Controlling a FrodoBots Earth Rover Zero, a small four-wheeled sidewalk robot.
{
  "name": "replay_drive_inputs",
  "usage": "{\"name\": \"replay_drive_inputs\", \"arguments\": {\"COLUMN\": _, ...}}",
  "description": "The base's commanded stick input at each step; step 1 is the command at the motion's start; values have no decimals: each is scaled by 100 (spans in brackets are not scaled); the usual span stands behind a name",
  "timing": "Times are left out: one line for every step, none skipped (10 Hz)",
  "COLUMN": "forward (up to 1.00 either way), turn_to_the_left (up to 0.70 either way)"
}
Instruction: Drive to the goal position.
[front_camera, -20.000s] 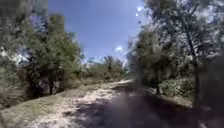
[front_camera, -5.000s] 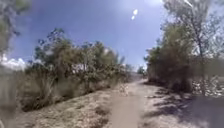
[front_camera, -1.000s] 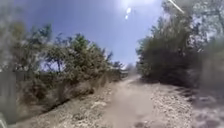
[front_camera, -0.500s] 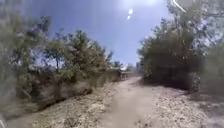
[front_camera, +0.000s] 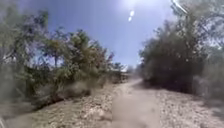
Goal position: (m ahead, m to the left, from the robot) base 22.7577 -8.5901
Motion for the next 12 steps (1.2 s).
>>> {"name": "replay_drive_inputs", "arguments": {"forward": 44, "turn_to_the_left": 2}}
{"name": "replay_drive_inputs", "arguments": {"forward": 44, "turn_to_the_left": 2}}
{"name": "replay_drive_inputs", "arguments": {"forward": 44, "turn_to_the_left": 2}}
{"name": "replay_drive_inputs", "arguments": {"forward": 44, "turn_to_the_left": 2}}
{"name": "replay_drive_inputs", "arguments": {"forward": 44, "turn_to_the_left": 2}}
{"name": "replay_drive_inputs", "arguments": {"forward": 44, "turn_to_the_left": 2}}
{"name": "replay_drive_inputs", "arguments": {"forward": 44, "turn_to_the_left": 2}}
{"name": "replay_drive_inputs", "arguments": {"forward": 44, "turn_to_the_left": 2}}
{"name": "replay_drive_inputs", "arguments": {"forward": 44, "turn_to_the_left": 2}}
{"name": "replay_drive_inputs", "arguments": {"forward": 44, "turn_to_the_left": 2}}
{"name": "replay_drive_inputs", "arguments": {"forward": 44, "turn_to_the_left": 2}}
{"name": "replay_drive_inputs", "arguments": {"forward": 44, "turn_to_the_left": 2}}
